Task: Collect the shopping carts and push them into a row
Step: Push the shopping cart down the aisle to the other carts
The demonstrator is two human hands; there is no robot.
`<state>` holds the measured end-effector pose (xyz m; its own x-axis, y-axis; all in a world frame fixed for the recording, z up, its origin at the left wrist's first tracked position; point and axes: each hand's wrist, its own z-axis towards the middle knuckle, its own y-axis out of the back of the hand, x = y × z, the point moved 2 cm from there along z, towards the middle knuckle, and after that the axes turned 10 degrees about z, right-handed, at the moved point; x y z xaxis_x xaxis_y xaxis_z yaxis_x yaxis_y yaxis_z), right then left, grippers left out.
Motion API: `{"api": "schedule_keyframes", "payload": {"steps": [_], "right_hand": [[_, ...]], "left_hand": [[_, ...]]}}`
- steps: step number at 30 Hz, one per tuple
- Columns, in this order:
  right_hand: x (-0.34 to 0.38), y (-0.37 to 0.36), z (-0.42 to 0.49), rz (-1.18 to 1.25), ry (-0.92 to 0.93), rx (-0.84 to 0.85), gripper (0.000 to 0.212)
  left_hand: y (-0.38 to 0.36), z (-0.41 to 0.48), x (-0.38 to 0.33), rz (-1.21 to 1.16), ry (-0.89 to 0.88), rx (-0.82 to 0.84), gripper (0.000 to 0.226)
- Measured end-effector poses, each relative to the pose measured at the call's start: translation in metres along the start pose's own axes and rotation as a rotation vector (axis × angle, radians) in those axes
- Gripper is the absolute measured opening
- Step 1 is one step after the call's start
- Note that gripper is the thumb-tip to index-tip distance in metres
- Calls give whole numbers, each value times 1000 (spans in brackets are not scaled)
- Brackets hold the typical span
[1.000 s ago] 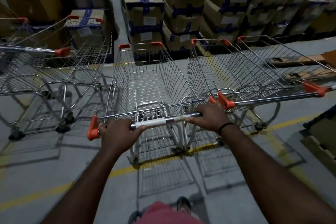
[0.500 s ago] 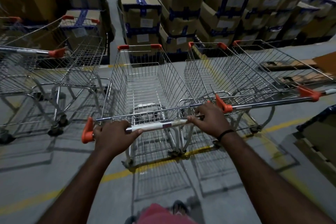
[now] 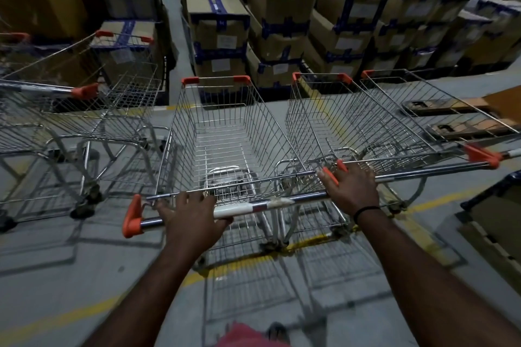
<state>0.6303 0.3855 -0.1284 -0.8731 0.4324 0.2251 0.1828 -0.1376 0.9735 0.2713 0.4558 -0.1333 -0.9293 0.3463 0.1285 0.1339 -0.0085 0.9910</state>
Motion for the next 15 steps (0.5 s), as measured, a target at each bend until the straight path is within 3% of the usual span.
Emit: {"api": "schedule_keyframes", "payload": {"steps": [6,11,15], "right_hand": [[-1,-2,2,-4,-35,-8,102],[7,4,-4,-18,-77,-11,95],[35,13,-12,-51,-33,-33,78]], "left_hand": [[6,3,0,-11,5,78,70],[10,4,5,-43,-34,152,72],[5,20,18,-240,-94,300,106]]}}
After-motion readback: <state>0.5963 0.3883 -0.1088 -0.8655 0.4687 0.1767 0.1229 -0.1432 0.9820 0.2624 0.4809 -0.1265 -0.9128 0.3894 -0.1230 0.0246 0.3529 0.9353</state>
